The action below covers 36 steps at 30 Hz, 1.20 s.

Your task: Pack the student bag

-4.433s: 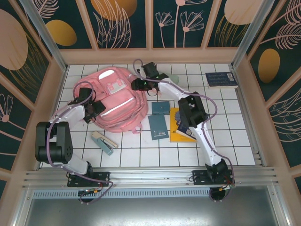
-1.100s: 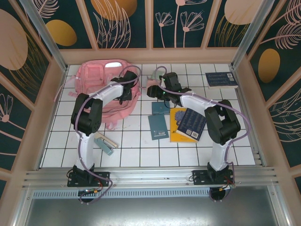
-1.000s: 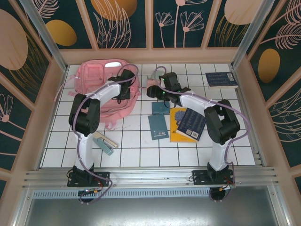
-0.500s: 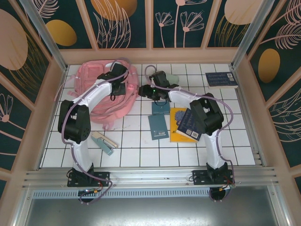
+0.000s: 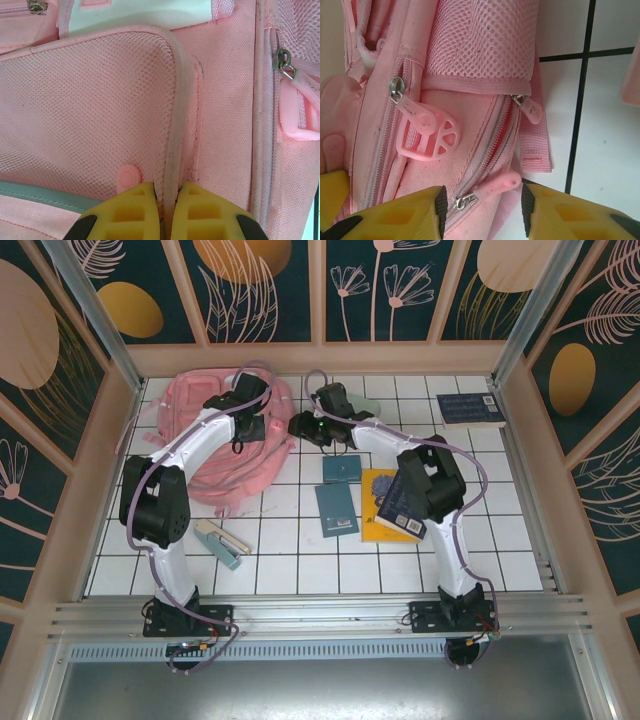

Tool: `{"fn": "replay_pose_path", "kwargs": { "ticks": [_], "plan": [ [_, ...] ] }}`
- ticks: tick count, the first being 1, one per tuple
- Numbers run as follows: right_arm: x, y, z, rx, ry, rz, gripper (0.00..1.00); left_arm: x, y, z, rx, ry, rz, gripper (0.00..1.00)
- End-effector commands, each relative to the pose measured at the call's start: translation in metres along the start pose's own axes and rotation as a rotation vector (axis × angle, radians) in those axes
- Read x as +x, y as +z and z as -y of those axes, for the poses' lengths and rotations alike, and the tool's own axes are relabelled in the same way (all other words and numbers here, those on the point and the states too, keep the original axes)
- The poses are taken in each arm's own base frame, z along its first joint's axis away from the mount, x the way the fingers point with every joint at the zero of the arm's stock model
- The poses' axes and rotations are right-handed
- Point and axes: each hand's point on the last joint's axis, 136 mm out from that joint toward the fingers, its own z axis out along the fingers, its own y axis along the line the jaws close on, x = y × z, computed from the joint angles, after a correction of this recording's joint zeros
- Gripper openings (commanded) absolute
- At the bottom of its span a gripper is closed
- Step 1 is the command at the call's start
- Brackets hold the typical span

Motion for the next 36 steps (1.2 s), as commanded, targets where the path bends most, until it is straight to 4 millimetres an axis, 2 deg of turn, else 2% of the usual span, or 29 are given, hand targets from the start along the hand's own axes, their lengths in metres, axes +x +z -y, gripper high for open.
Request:
{"fn": "replay_pose_path", "kwargs": {
  "ticks": [1,4,6,11,13,15,17,19,21,23,27,36],
  "plan": [
    [0.011,0.010,0.007,-0.025,0.074,-0.018,0.43,-0.027,-0.025,-0.003,0.023,-0.045,0.086,0.00],
    [0.012,0.013,0.014,-0.073,0.144,-0.024,0.42,-0.027,-0.025,-0.003,0.028,-0.051,0.087,0.00],
    [0.012,0.016,0.011,-0.104,0.151,-0.037,0.42,-0.027,-0.027,-0.004,0.028,-0.051,0.090,0.00],
    [0.021,0.016,0.007,-0.157,0.044,-0.052,0.43,-0.028,-0.029,-0.008,0.025,-0.055,0.091,0.00],
    [0.026,0.011,0.008,-0.184,-0.038,-0.041,0.44,-0.029,-0.031,-0.009,0.027,-0.058,0.096,0.00],
    [0.028,0.004,0.008,-0.196,-0.187,-0.006,0.53,-0.029,-0.032,-0.010,0.031,-0.060,0.097,0.00],
    [0.027,-0.004,0.012,-0.172,-0.323,0.052,0.54,-0.030,-0.034,-0.010,0.035,-0.062,0.099,0.00],
    [0.027,-0.018,0.012,-0.190,-0.442,0.136,0.56,-0.029,-0.035,-0.010,0.035,-0.062,0.099,0.00],
    [0.032,-0.043,0.001,-0.269,-0.595,0.261,0.59,-0.029,-0.035,-0.011,0.033,-0.063,0.102,0.00],
    [0.037,-0.054,-0.007,-0.304,-0.722,0.310,0.60,-0.029,-0.036,-0.012,0.034,-0.063,0.103,0.00],
    [0.043,-0.045,-0.007,-0.299,-0.863,0.269,0.59,-0.030,-0.039,-0.013,0.040,-0.065,0.108,0.00],
    [0.037,-0.009,-0.012,-0.280,-0.886,0.198,0.57,-0.030,-0.042,-0.009,0.066,-0.070,0.111,0.00]
  ]
}}
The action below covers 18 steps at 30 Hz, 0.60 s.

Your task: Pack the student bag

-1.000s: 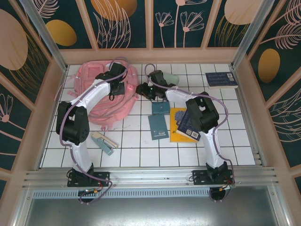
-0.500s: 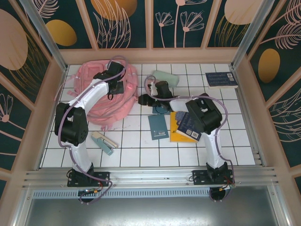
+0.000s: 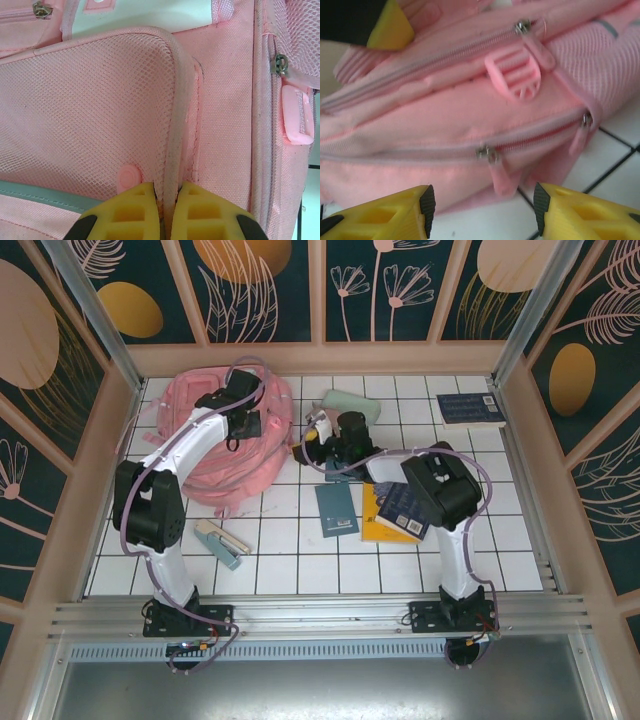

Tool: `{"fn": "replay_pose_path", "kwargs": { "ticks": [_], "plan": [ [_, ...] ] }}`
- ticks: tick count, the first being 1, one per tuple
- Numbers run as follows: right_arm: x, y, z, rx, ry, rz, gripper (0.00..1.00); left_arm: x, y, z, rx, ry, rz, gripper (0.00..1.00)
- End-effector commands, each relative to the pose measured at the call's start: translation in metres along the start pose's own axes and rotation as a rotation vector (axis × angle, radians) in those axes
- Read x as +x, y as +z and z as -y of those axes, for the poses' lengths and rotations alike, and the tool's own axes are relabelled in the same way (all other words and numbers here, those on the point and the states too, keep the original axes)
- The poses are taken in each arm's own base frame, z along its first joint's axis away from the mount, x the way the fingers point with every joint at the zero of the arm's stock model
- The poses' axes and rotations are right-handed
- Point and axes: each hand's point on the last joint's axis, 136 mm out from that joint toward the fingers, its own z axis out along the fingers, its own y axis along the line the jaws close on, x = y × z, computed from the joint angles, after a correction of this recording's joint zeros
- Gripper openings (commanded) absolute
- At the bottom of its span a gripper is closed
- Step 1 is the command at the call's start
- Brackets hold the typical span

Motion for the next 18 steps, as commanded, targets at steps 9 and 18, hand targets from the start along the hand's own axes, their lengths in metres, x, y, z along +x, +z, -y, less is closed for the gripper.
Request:
{"fn": "replay_pose_path", "kwargs": {
  "ticks": [9,18],
  "plan": [
    [0.024,0.034,-0.003,-0.056,0.040,-0.166,0.56,-0.030,-0.032,-0.002,0.032,-0.044,0.101,0.00],
    [0.044,0.026,-0.002,-0.025,0.014,-0.233,0.58,-0.020,-0.036,0.008,0.104,-0.042,0.078,0.00]
  ]
}}
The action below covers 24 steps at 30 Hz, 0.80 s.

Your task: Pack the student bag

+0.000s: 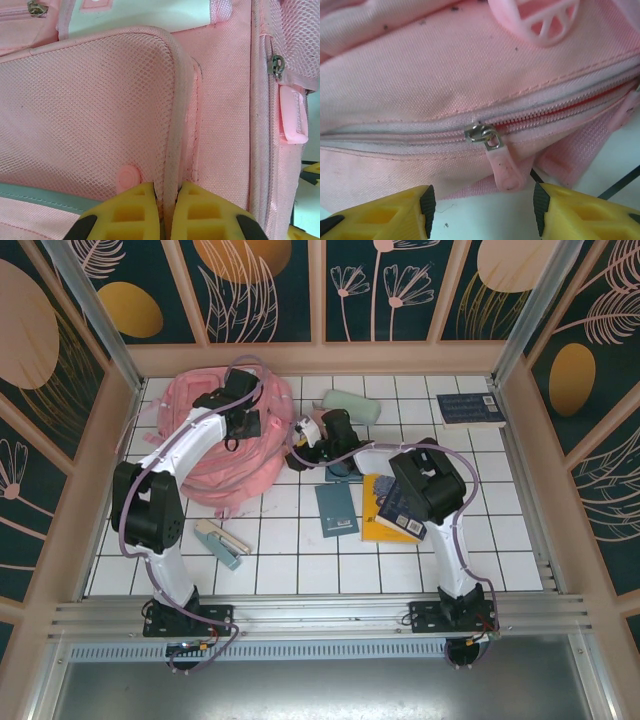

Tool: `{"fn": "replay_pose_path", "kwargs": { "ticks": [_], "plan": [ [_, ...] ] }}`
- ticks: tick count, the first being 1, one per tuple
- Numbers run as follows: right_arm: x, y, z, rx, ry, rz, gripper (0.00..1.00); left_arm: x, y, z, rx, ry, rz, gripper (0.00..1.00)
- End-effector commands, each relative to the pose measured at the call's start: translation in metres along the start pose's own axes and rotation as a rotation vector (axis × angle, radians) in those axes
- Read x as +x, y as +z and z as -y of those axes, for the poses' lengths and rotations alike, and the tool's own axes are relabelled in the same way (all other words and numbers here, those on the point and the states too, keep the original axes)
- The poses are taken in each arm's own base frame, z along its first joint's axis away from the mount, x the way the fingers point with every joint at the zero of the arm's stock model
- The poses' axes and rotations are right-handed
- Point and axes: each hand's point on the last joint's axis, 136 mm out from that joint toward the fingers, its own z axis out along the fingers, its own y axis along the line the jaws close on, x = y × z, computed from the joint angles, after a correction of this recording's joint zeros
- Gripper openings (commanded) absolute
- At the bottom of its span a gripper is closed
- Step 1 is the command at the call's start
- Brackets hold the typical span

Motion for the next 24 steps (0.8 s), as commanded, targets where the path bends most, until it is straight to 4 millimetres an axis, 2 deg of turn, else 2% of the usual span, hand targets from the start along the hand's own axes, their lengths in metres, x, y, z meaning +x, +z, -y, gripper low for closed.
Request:
{"fn": "replay_pose_path", "kwargs": {
  "ticks": [1,5,9,10,12,18,22,24],
  "plan": [
    [0.002,0.002,0.001,0.012,-0.016,-0.028,0.58,-0.018,-0.033,0.008,0.086,-0.034,0.080,0.00],
    [0.000,0.006,0.009,0.039,0.010,-0.036,0.62,-0.010,-0.034,0.009,0.107,-0.031,0.072,0.00],
    [-0.005,0.008,0.003,0.017,-0.005,-0.024,0.60,-0.003,-0.032,0.010,0.121,-0.027,0.063,0.00],
    [-0.008,0.008,-0.001,-0.001,-0.013,-0.019,0.58,-0.003,-0.032,0.009,0.119,-0.029,0.063,0.00],
    [-0.007,0.010,-0.009,-0.035,-0.015,-0.031,0.46,-0.005,-0.033,0.010,0.119,-0.036,0.070,0.00],
    [0.005,0.009,-0.022,-0.074,-0.011,-0.061,0.12,-0.014,-0.031,0.014,0.129,-0.055,0.077,0.00],
    [0.011,0.003,-0.026,-0.076,-0.001,-0.066,0.01,-0.019,-0.027,0.020,0.147,-0.068,0.075,0.00],
    [0.012,-0.002,-0.028,-0.074,0.000,-0.060,0.00,-0.020,-0.023,0.022,0.149,-0.074,0.071,0.00]
  ]
}}
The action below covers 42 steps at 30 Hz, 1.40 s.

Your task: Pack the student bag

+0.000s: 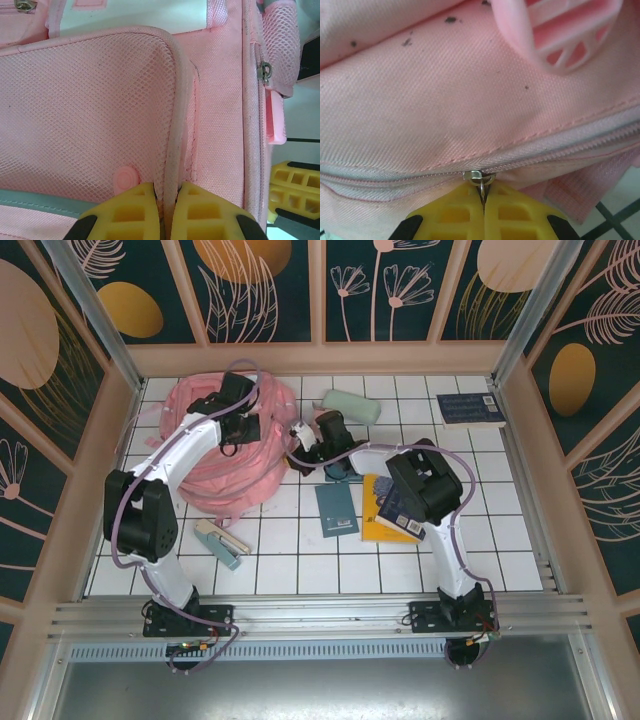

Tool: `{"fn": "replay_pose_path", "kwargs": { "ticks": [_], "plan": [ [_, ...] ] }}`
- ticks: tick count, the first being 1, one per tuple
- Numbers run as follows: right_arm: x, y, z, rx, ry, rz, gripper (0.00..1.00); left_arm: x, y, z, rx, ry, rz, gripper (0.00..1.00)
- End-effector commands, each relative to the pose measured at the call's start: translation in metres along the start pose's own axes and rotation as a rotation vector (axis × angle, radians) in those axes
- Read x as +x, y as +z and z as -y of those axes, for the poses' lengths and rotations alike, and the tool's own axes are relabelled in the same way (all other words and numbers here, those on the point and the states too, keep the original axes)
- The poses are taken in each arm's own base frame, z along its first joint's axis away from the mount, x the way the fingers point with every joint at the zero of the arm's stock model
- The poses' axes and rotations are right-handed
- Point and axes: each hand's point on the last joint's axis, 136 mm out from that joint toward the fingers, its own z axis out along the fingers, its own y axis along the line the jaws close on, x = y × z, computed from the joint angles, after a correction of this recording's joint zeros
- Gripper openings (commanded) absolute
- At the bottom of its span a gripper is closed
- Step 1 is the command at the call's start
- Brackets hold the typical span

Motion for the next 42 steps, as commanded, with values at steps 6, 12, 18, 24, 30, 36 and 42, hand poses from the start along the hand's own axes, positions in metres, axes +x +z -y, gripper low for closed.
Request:
{"fn": "replay_pose_path", "kwargs": {
  "ticks": [6,12,18,24,30,36,42],
  "plan": [
    [0.002,-0.017,-0.033,-0.034,-0.036,0.001,0.00,-0.031,0.005,0.024,0.099,-0.086,0.069,0.00],
    [0.004,-0.018,-0.055,-0.031,-0.052,-0.006,0.00,-0.032,0.018,0.033,0.133,-0.124,0.047,0.00],
    [-0.004,-0.008,-0.082,-0.051,-0.066,-0.029,0.00,-0.032,0.025,0.043,0.180,-0.160,0.029,0.00],
    [-0.012,0.009,-0.121,-0.100,-0.093,-0.060,0.00,-0.033,0.032,0.048,0.194,-0.177,0.018,0.00],
    [-0.012,0.016,-0.154,-0.144,-0.098,-0.074,0.00,-0.038,0.041,0.052,0.200,-0.192,0.013,0.00],
    [-0.007,0.034,-0.170,-0.149,-0.074,-0.123,0.01,-0.042,0.054,0.074,0.296,-0.239,-0.024,0.00],
    [-0.019,0.038,-0.170,-0.148,0.023,-0.087,0.03,-0.040,0.064,0.091,0.378,-0.270,-0.055,0.00]
  ]
}}
